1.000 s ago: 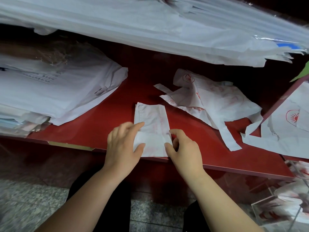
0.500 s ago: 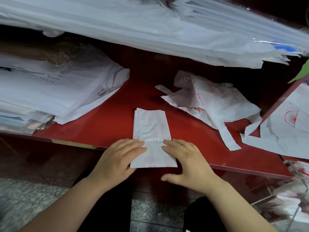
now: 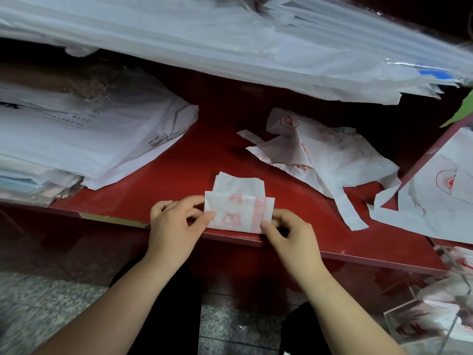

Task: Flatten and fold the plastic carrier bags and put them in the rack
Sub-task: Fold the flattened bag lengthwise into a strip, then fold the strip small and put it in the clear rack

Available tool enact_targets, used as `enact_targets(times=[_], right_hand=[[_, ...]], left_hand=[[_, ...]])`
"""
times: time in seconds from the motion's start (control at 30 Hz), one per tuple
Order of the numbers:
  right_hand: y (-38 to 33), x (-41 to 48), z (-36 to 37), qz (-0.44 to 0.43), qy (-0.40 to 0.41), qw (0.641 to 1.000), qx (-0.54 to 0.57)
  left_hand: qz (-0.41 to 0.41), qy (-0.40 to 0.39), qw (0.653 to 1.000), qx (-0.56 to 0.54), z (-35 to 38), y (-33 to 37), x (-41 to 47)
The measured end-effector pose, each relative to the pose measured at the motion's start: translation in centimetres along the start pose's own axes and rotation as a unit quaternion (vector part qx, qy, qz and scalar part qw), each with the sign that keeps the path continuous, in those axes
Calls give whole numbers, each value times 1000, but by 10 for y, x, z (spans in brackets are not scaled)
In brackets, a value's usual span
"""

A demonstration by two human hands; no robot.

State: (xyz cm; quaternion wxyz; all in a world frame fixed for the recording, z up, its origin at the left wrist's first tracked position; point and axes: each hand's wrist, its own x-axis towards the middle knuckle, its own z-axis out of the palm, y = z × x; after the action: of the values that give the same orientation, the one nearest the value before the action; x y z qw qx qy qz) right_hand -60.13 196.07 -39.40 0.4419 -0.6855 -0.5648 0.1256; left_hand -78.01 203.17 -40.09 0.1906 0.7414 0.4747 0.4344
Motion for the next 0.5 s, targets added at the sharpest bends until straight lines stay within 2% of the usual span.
enact_targets(times=[0.1, 0.23, 0.4, 0.43, 0.5], right_hand=[[-5, 3, 6, 33, 22, 999, -21], [-5, 3, 10, 25, 48, 993, -108], [-11, 5, 8, 26, -1, 974, -225], [-10, 5, 8, 16, -2, 972, -236], [-7, 0, 11, -43, 6, 964, -263]], left_hand=[[-6, 11, 999, 44, 5, 1, 2], [8, 3, 997, 71, 9, 6, 6], [22, -50, 991, 124, 8, 9, 13], [36, -67, 987, 138, 8, 8, 16], [133, -99, 974, 155, 10, 7, 18]])
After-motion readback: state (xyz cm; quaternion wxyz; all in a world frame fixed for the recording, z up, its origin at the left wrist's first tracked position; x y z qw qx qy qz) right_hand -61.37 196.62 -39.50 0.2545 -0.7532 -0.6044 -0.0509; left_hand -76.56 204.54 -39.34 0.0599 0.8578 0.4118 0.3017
